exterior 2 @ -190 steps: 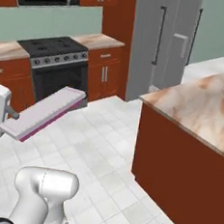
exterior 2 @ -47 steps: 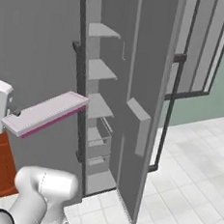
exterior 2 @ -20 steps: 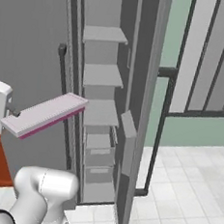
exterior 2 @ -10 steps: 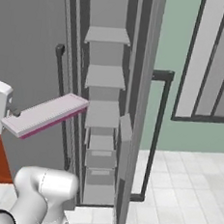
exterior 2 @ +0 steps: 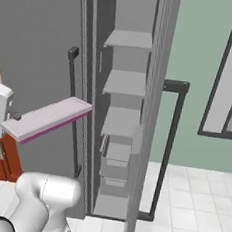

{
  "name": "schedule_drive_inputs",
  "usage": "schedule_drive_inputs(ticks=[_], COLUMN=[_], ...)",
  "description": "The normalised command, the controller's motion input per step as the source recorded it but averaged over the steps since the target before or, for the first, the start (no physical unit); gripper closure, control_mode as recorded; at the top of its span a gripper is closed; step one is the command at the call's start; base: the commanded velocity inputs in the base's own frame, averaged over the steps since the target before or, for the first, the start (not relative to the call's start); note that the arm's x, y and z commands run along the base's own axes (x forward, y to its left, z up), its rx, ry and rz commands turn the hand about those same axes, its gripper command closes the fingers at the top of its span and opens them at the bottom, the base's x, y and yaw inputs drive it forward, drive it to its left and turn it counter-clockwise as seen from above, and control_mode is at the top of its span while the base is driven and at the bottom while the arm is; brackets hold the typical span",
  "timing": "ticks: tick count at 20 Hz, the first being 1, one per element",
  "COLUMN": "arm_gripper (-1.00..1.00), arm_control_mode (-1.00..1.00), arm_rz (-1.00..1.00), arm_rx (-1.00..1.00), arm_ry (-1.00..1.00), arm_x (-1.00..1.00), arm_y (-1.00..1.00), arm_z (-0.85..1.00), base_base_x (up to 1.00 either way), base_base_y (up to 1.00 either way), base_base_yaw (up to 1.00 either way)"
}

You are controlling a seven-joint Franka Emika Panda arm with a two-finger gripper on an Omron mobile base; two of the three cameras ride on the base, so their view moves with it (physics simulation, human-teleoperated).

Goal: The ice cube tray has been filled with water. Take the tray and place it in the freezer to make ice. Close the freezer door after placing the tray.

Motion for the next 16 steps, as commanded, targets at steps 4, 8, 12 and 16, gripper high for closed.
schedule_drive_inputs(ticks=[4,8,12,16], arm_gripper=[1.00,1.00,1.00,1.00], arm_control_mode=[1.00,1.00,1.00,1.00], arm_rz=[0.00,0.00,0.00,0.00], arm_rx=[0.00,0.00,0.00,0.00], arm_ry=[0.00,0.00,0.00,0.00], arm_x=[0.00,0.00,0.00,0.00], arm_y=[0.00,0.00,0.00,0.00], arm_z=[0.00,0.00,0.00,0.00], base_base_x=[0.31,0.26,0.27,0.31], base_base_y=[-0.42,-0.38,-0.24,-0.04], base_base_yaw=[0.29,0.21,0.10,0.00])
